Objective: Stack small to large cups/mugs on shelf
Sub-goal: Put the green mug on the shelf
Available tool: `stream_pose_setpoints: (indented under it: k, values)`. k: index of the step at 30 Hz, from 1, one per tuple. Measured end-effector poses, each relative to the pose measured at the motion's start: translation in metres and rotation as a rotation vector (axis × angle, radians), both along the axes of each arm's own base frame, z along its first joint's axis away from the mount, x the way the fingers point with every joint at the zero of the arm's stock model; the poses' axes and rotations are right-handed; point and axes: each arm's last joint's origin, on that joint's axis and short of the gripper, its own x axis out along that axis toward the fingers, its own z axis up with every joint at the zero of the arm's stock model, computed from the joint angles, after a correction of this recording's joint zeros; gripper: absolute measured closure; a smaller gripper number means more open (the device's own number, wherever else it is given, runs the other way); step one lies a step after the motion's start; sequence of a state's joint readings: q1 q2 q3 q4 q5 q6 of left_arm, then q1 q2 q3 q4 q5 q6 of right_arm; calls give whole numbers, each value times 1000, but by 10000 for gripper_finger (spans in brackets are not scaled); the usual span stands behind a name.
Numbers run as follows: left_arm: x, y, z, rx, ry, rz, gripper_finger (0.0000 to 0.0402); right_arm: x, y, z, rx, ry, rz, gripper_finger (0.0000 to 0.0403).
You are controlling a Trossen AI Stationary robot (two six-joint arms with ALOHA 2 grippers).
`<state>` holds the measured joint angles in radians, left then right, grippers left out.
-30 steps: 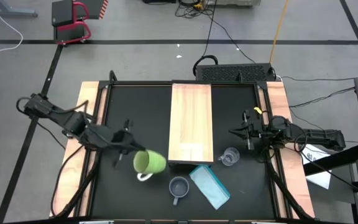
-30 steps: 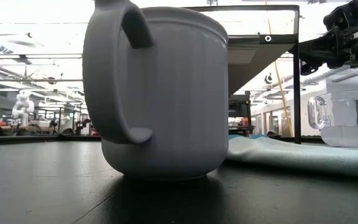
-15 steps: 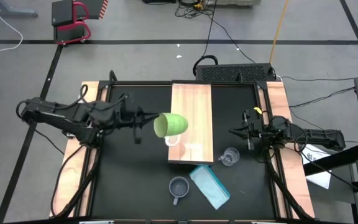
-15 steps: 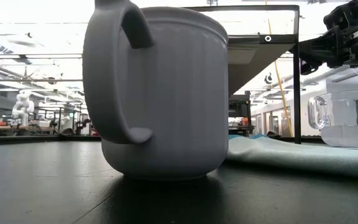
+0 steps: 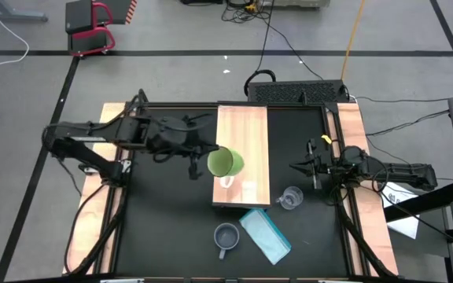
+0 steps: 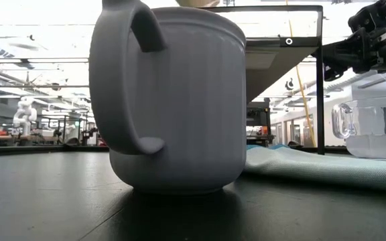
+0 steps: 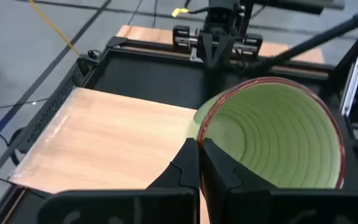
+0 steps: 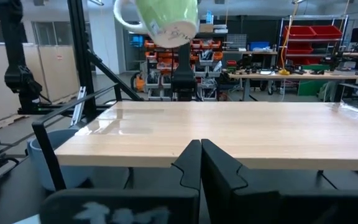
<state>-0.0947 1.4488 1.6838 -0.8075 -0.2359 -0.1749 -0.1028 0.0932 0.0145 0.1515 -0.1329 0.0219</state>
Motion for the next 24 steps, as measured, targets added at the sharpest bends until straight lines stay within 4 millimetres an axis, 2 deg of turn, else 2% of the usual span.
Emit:
stream_pose_setpoints:
  k: [4,11,16,24]
  values:
    - [16,1,9,21,81,-12,401,0,0,-1,1,7,0,403]
    - [45,10,13,-18,184,-44,401,0,0,-1,1,9,0,403]
    - [67,21,-4,-96,295,-63,401,0,0,-1,-4,8,0,403]
    - [78,27,-25,-188,434,-75,401,0,0,-1,-3,9,0,403]
